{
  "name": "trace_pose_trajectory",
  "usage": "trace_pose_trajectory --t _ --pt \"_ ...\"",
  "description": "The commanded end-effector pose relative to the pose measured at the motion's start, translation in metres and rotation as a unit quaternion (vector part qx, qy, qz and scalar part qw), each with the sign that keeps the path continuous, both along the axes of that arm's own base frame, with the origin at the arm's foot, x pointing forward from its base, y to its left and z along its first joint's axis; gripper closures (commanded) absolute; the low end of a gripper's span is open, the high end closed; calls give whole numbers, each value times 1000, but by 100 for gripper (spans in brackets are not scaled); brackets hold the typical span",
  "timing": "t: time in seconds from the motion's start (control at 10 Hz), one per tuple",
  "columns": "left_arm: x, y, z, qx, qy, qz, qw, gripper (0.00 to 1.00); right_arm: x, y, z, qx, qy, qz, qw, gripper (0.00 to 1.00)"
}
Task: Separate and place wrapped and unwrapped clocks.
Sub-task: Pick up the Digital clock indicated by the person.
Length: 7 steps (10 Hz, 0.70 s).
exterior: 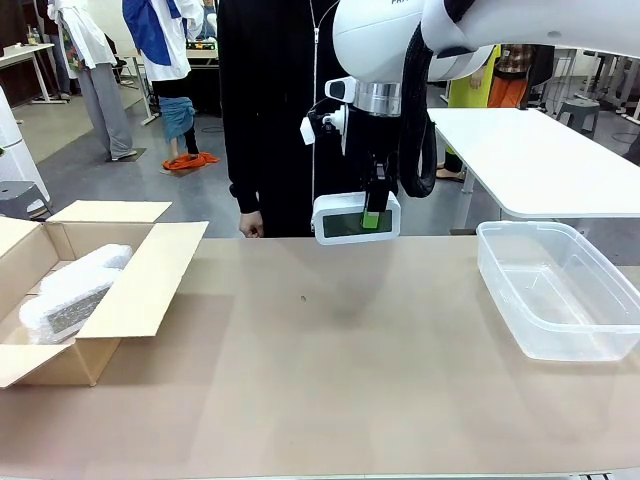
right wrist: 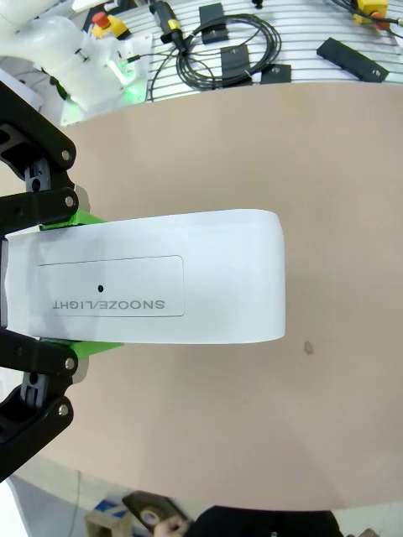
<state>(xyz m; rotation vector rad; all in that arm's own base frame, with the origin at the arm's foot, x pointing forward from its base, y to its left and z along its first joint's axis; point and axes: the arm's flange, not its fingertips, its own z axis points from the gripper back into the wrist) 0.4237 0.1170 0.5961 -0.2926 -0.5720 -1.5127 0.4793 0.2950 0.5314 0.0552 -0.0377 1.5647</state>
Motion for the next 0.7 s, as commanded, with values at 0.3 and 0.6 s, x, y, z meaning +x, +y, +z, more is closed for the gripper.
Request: trace_pose_trajectory --t 0.3,0.6 --pt "-4 1 -1 0 -5 -11 1000 0 0 0 0 0 0 0 1000 69" --pt "-4 1 -1 0 -5 -11 1000 0 0 0 0 0 0 0 1000 69"
